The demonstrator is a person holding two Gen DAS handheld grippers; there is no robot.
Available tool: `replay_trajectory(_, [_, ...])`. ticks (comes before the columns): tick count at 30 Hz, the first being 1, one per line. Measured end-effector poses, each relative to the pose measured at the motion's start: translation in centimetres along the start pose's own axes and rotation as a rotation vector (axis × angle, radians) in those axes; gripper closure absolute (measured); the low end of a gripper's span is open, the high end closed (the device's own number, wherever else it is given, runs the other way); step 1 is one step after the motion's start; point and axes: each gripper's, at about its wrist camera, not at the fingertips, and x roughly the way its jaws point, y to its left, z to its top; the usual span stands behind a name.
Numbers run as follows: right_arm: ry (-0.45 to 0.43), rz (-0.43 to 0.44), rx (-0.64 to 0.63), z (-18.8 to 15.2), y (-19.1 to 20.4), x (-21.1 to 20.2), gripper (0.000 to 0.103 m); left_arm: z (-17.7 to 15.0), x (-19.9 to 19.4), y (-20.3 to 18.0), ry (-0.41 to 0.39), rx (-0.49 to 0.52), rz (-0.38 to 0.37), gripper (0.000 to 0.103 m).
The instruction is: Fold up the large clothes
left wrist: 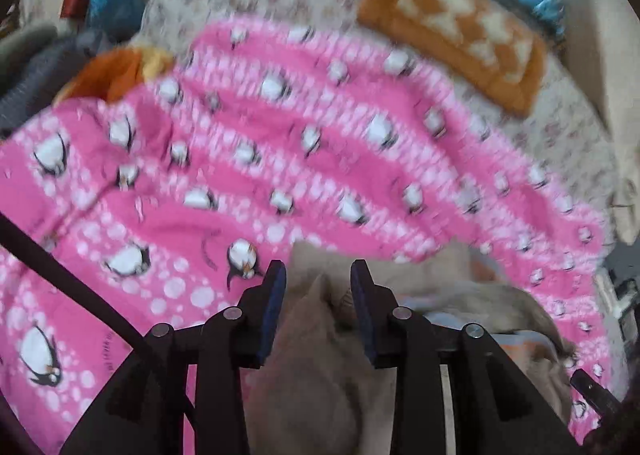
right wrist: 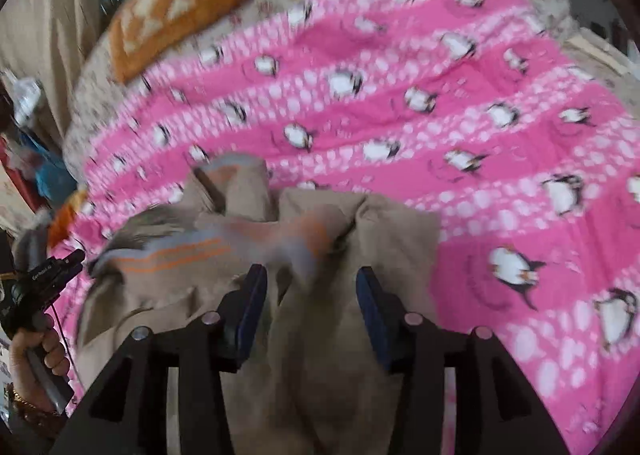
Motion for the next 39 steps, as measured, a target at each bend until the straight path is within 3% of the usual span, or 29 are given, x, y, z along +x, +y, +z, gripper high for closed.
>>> replay_trajectory(2, [-0.077, 0.005, -0.047, 0.0, 0.5, -2.0, 0.054, -0.5, -1.7, -1.9, -0.032, 0.093, -0.098, 0.090])
replay_trajectory(4, [-0.076, 0.059, -0.114, 0.3, 1.9, -2.3, 0.058, -1.5, -1.9, -4.4, 0.009, 0.199, -0.178, 0.096])
replay_trajectory(5, [-0.051, 0.095, -0.138, 0.5, 2.6, -1.8, 0.072, -2.2, -1.4, -5.7, 0.050, 0.249, -0.201, 0.103])
replay_trajectory(6, [-0.019, 0.104, -0.170, 0.6, 3.6, -1.0, 0.082, -3.1, -0.7, -6.9, 0.097, 0.292, -0.197, 0.103])
replay_trajectory(10, [0.162, -0.034, -0.266, 1.2, 6.5, 4.2, 0.083, -5.1, 3.6, -9.0, 0.268, 0.355, -0.091, 0.103])
replay_trajectory(13, [0.328, -0.104, -0.196, 1.6, 5.0, 9.2, 0.082, -4.5, 7.7, -8.0, 0.352, 0.313, 0.008, 0.103])
replay_trajectory(16, [0.355, -0.111, -0.086, 2.1, 2.3, 12.2, 0.082, -3.5, 10.9, -6.9, 0.386, 0.248, 0.017, 0.103])
replay_trajectory(19, [0.323, -0.035, 0.047, 3.2, -0.4, 13.6, 0.081, -2.7, 12.9, -5.3, 0.379, 0.170, -0.007, 0.103])
replay_trajectory(21, [0.285, -0.017, 0.085, 3.8, -1.8, 14.2, 0.082, -2.3, 14.0, -4.1, 0.360, 0.138, 0.018, 0.103])
replay_trajectory(24, [0.248, -0.024, 0.124, 3.9, -3.6, 15.4, 0.091, -1.7, 15.2, -3.2, 0.316, 0.098, 0.050, 0.103])
replay_trajectory(27, [0.216, -0.026, 0.140, 4.1, -4.5, 16.2, 0.103, -1.4, 15.8, -3.7, 0.265, 0.135, 0.082, 0.103])
replay_trajectory(30, [0.195, -0.030, 0.129, 4.2, -4.7, 16.5, 0.103, -1.2, 16.2, -3.3, 0.265, 0.123, 0.066, 0.103])
replay_trajectory(34, [0.190, 0.006, 0.139, 4.1, -5.0, 16.2, 0.103, -0.5, 15.1, -2.8, 0.282, 0.095, 0.043, 0.103])
replay_trajectory(36, [0.178, 0.020, 0.141, 4.2, -4.8, 15.2, 0.103, -0.1, 13.1, -3.3, 0.250, 0.121, 0.024, 0.103])
replay_trajectory(39, [0.132, 0.045, 0.106, 5.1, -2.9, 11.9, 0.094, 0.5, 9.4, -4.2, 0.174, 0.163, -0.047, 0.103])
